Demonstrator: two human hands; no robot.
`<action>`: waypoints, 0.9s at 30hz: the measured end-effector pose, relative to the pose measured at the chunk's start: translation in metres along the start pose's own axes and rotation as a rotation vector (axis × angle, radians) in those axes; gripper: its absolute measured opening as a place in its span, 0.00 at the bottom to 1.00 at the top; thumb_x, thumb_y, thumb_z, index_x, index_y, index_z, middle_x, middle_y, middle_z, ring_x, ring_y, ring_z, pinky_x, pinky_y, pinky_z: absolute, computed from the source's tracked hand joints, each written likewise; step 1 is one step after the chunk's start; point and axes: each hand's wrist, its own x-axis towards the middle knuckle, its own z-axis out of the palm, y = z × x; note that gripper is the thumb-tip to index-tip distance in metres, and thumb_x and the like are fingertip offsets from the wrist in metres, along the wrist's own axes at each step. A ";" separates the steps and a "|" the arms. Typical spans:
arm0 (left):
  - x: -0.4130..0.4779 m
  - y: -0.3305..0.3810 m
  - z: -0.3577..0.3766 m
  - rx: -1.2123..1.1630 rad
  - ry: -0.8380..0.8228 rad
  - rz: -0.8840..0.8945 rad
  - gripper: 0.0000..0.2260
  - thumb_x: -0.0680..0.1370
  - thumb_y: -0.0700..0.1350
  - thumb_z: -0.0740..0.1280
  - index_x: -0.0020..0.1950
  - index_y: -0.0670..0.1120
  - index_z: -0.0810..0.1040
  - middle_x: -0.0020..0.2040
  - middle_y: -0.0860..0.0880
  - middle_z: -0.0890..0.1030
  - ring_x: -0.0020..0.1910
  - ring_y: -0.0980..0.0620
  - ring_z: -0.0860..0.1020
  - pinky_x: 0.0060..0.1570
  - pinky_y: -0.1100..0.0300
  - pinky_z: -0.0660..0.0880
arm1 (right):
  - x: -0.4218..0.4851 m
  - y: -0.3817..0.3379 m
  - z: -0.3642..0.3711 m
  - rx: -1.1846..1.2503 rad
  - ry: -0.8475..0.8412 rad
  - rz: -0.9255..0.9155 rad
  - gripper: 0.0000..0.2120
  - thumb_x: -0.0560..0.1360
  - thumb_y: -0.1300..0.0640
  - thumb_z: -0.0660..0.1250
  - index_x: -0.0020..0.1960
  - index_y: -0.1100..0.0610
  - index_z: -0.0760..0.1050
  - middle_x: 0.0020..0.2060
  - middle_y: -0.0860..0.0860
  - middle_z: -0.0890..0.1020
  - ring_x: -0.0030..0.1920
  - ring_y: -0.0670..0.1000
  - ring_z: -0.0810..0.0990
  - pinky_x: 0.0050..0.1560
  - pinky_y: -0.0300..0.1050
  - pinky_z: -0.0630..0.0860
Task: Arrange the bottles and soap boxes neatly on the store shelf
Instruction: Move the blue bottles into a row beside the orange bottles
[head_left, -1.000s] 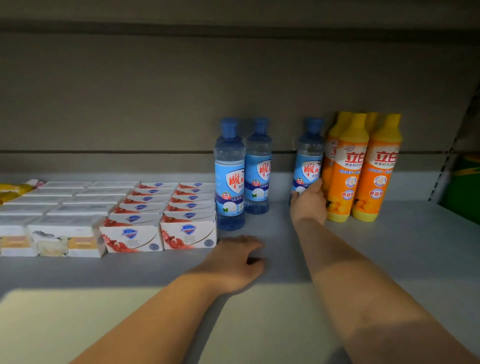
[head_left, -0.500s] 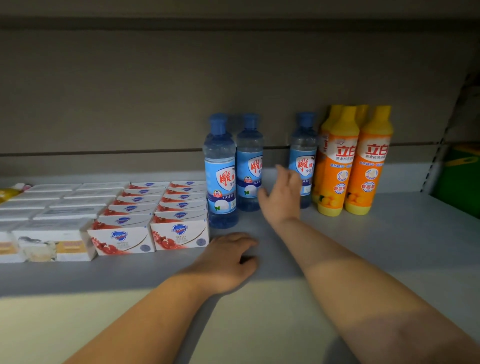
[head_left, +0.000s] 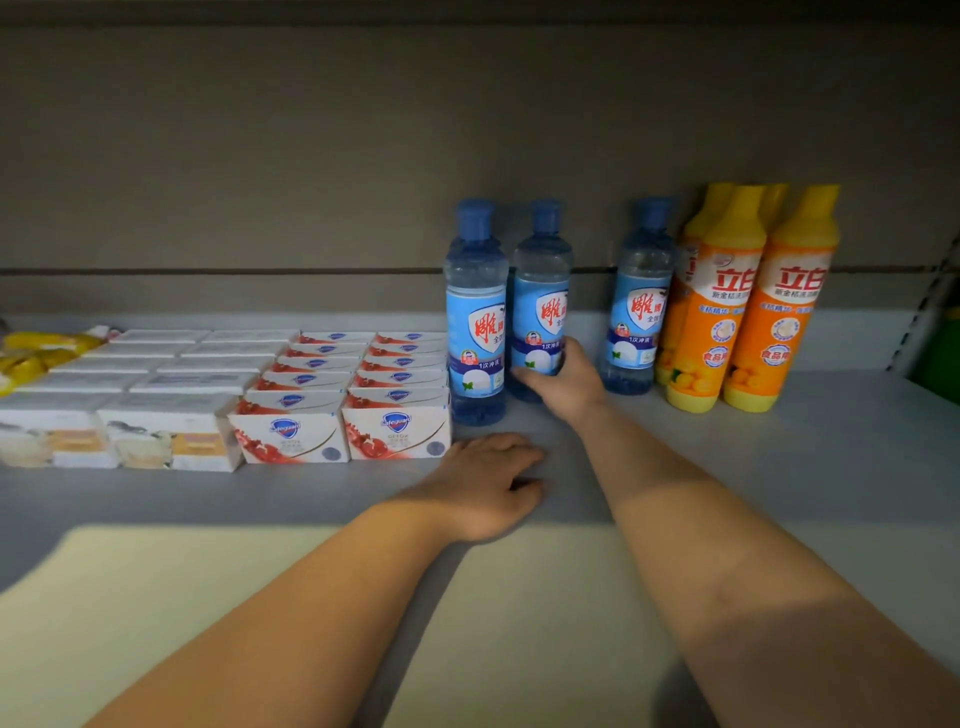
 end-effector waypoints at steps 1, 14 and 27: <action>0.000 -0.001 -0.001 -0.016 0.007 0.003 0.22 0.80 0.55 0.57 0.73 0.53 0.65 0.74 0.52 0.63 0.73 0.53 0.59 0.71 0.61 0.54 | -0.005 0.000 -0.001 -0.013 0.014 -0.005 0.31 0.66 0.50 0.76 0.64 0.52 0.67 0.57 0.49 0.79 0.54 0.49 0.77 0.55 0.47 0.74; -0.007 -0.011 -0.009 -0.317 -0.020 -0.041 0.26 0.78 0.54 0.63 0.75 0.54 0.61 0.73 0.52 0.67 0.71 0.53 0.65 0.66 0.65 0.60 | -0.100 -0.017 -0.035 0.028 0.070 -0.034 0.30 0.67 0.56 0.76 0.64 0.54 0.67 0.59 0.49 0.77 0.56 0.47 0.76 0.54 0.39 0.70; -0.025 0.018 -0.058 -1.300 0.724 -0.029 0.20 0.68 0.36 0.76 0.51 0.54 0.73 0.45 0.57 0.83 0.45 0.59 0.82 0.46 0.56 0.80 | -0.125 -0.034 -0.034 -0.334 0.034 -0.426 0.33 0.63 0.53 0.79 0.65 0.58 0.71 0.57 0.55 0.75 0.58 0.51 0.71 0.59 0.40 0.68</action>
